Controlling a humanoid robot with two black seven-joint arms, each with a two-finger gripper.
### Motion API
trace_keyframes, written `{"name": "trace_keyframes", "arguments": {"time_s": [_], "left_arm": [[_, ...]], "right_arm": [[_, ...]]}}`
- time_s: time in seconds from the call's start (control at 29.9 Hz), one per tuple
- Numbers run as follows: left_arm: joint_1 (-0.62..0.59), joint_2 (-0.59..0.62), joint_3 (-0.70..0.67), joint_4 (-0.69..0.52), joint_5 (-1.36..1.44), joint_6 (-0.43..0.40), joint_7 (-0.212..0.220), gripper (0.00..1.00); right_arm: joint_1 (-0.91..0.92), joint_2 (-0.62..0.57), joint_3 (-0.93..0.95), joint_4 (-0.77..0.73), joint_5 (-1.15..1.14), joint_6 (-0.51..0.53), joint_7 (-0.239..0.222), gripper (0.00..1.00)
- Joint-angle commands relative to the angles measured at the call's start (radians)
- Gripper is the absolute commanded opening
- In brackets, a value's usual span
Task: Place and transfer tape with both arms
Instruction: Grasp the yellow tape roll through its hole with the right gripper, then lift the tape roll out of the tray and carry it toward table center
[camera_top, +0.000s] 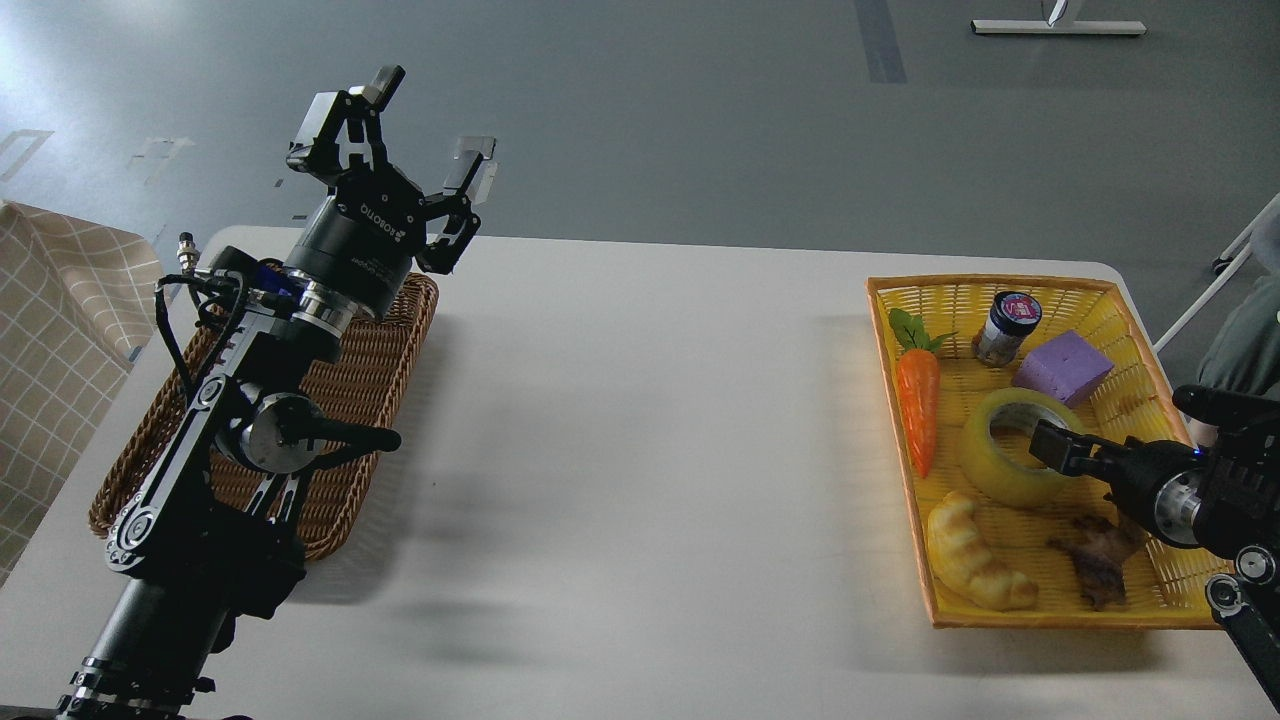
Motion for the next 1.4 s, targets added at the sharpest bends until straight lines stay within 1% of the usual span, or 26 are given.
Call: {"name": "trace_keyframes", "arguments": {"time_s": [0.0,0.03,0.1,0.13,0.2,0.4,0.5,0.8,0.87,0.9,0.94,0.97,1.37], "left_arm": [[0.002,0.000,0.000,0.000,0.000,0.000,0.001,0.98],[0.002,0.000,0.000,0.000,0.000,0.000,0.001,0.98],[0.002,0.000,0.001,0.000,0.000,0.000,0.001,0.98],[0.004,0.000,0.005,0.000,0.001,0.000,0.001,0.98],[0.004,0.000,0.006,-0.002,0.001,0.000,0.001,0.98],[0.004,-0.004,0.006,-0.005,0.001,0.002,0.001,0.98],[0.004,-0.004,0.006,-0.005,0.001,0.002,0.001,0.98],[0.005,-0.003,0.008,-0.003,0.001,0.008,0.001,0.98],[0.005,-0.003,0.008,-0.003,0.000,0.009,0.001,0.98],[0.005,-0.003,0.008,-0.003,0.000,0.009,0.001,0.98],[0.005,-0.003,0.008,-0.003,0.000,0.009,0.001,0.98],[0.005,-0.003,0.008,-0.003,0.000,0.011,0.001,0.98],[0.005,0.000,0.005,-0.002,0.000,0.011,0.000,0.98]], "right_arm": [[0.005,0.001,-0.020,-0.014,0.000,0.000,0.001,0.77],[0.013,0.002,-0.020,-0.021,0.000,0.000,0.001,0.71],[0.019,0.002,-0.022,-0.024,0.000,0.000,0.001,0.67],[0.020,0.004,-0.022,-0.025,0.000,0.000,0.001,0.60],[0.020,0.007,-0.022,-0.025,0.000,0.000,0.001,0.53],[0.022,0.008,-0.022,-0.025,0.000,0.000,0.001,0.44],[0.022,0.008,-0.022,-0.022,0.000,0.000,-0.001,0.35],[0.022,0.008,-0.020,-0.021,0.001,0.000,-0.001,0.34],[0.022,0.010,-0.020,-0.019,0.001,0.000,0.001,0.23],[0.022,0.011,-0.020,-0.019,0.001,0.000,0.001,0.21],[0.022,0.013,-0.020,-0.019,0.001,0.000,0.001,0.16],[0.022,0.014,-0.020,-0.019,0.001,0.000,0.001,0.12],[0.022,0.018,-0.014,-0.010,0.015,0.000,0.002,0.12]]}}
